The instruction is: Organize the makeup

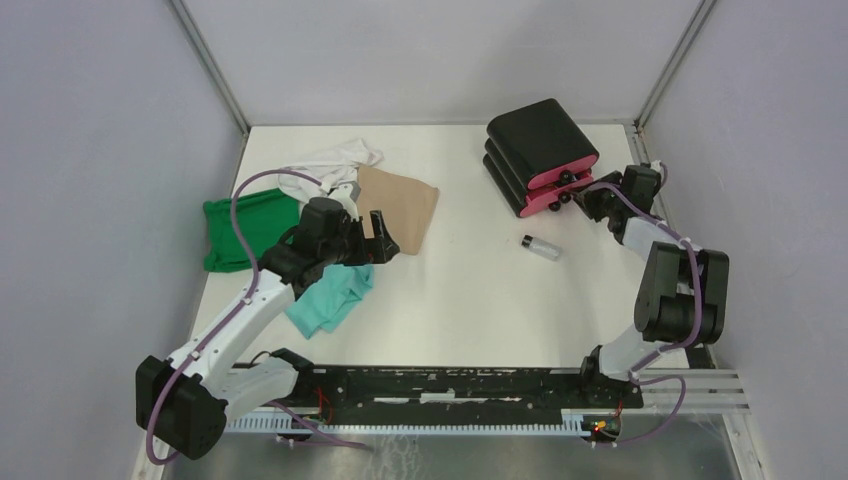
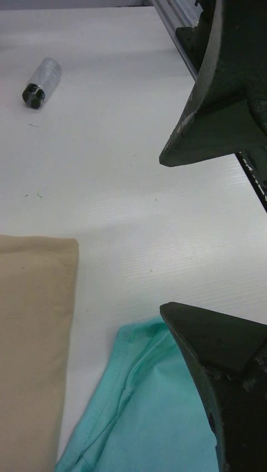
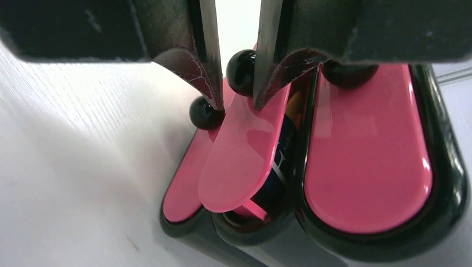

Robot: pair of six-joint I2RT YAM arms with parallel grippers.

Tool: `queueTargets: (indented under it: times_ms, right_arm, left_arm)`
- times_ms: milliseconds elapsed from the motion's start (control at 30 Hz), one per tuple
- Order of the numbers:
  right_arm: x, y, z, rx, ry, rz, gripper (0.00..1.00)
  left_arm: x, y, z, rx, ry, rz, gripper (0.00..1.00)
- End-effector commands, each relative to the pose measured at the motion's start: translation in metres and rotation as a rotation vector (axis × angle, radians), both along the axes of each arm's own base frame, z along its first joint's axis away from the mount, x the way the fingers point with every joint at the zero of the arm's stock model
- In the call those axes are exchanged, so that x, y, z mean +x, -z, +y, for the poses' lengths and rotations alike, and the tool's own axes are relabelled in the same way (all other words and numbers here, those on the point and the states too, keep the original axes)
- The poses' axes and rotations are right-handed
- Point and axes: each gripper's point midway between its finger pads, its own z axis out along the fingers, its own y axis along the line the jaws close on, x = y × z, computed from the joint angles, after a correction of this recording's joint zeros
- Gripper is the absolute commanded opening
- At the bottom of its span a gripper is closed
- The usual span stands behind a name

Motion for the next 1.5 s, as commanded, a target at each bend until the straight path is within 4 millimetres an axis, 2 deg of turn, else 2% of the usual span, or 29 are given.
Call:
queueTargets:
  times_ms: [0, 200, 333, 433, 667, 800, 933, 1033, 1133, 1267, 1467]
  right_arm:
    - [0.03, -0.017, 0.009, -0.006, -0.026, -0.075, 0.33]
    - [0.045, -0.012, 0.028, 0.007, -0.06, -0.081, 0.34]
    - [0.045, -0.01, 0.033, 0.014, -0.066, -0.081, 0.34]
    - [0.035, -0.012, 0.029, -0.012, -0.053, -0.079, 0.34]
    - [-0.005, -0.008, 0.009, -0.123, -0.028, -0.022, 0.35]
    - [-0.028, 0.0, -0.003, -0.214, -0.069, 0.03, 0.44]
    - [-0.039, 0.007, 0.0, -0.266, -0.147, 0.05, 0.52]
    - [-0.033, 0.008, 0.009, -0.243, -0.197, 0.018, 0.51]
    - [-0.021, 0.005, 0.017, -0.2, -0.213, -0.034, 0.46]
    - [-0.002, -0.007, 0.032, -0.156, -0.244, -0.126, 0.44]
    - [0.02, -0.011, 0.04, -0.147, -0.244, -0.177, 0.37]
  left_arm:
    - [0.006, -0.01, 0.0, -0.025, -0.021, -0.045, 0.99]
    - [0.005, -0.011, 0.0, -0.029, -0.024, -0.049, 0.99]
    - [0.006, -0.012, 0.001, -0.024, -0.024, -0.049, 0.99]
    - [0.007, -0.014, -0.001, -0.024, -0.019, -0.051, 0.99]
    - [0.011, -0.011, -0.003, -0.013, -0.009, -0.039, 0.99]
    - [0.012, -0.013, -0.006, -0.025, -0.002, -0.043, 0.99]
    - [0.014, -0.011, -0.008, -0.03, 0.005, -0.039, 0.99]
    - [0.015, -0.008, -0.009, -0.026, 0.008, -0.032, 0.99]
    - [0.015, -0.007, -0.008, -0.024, 0.004, -0.031, 0.99]
    - [0.015, -0.006, -0.007, -0.018, -0.004, -0.034, 0.99]
    - [0.016, -0.005, -0.006, -0.016, -0.008, -0.032, 0.99]
